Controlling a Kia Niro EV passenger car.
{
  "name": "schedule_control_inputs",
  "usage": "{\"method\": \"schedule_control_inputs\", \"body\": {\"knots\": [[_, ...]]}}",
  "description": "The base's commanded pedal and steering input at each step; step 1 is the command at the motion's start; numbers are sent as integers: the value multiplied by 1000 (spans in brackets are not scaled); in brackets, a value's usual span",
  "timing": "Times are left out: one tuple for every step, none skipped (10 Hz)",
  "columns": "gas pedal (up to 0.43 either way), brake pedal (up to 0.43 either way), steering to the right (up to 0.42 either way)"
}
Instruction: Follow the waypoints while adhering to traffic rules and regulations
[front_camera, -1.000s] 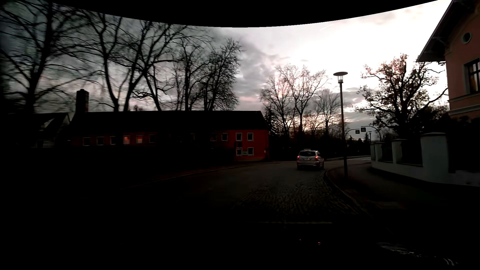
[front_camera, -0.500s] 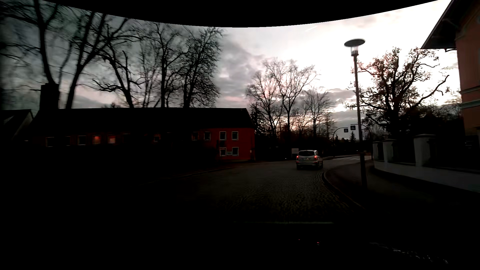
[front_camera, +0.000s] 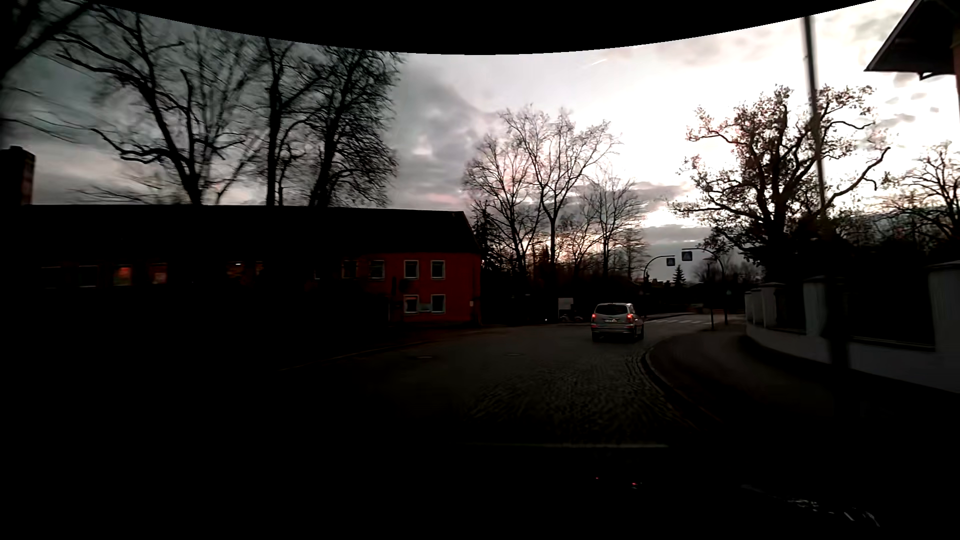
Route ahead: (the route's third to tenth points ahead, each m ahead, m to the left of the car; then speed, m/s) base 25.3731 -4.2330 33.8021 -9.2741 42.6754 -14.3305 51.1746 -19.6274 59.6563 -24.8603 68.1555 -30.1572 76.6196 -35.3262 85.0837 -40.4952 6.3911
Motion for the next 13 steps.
{"method": "schedule_control_inputs", "body": {"knots": [[67, 0, 87], [67, 0, 87], [67, 0, 87], [67, 0, 88], [67, 0, 90], [59, 0, 92], [59, 0, 91], [59, 0, 89], [59, 0, 87], [59, 0, 86], [59, 0, 86], [59, 0, 85], [59, 0, 81]]}}
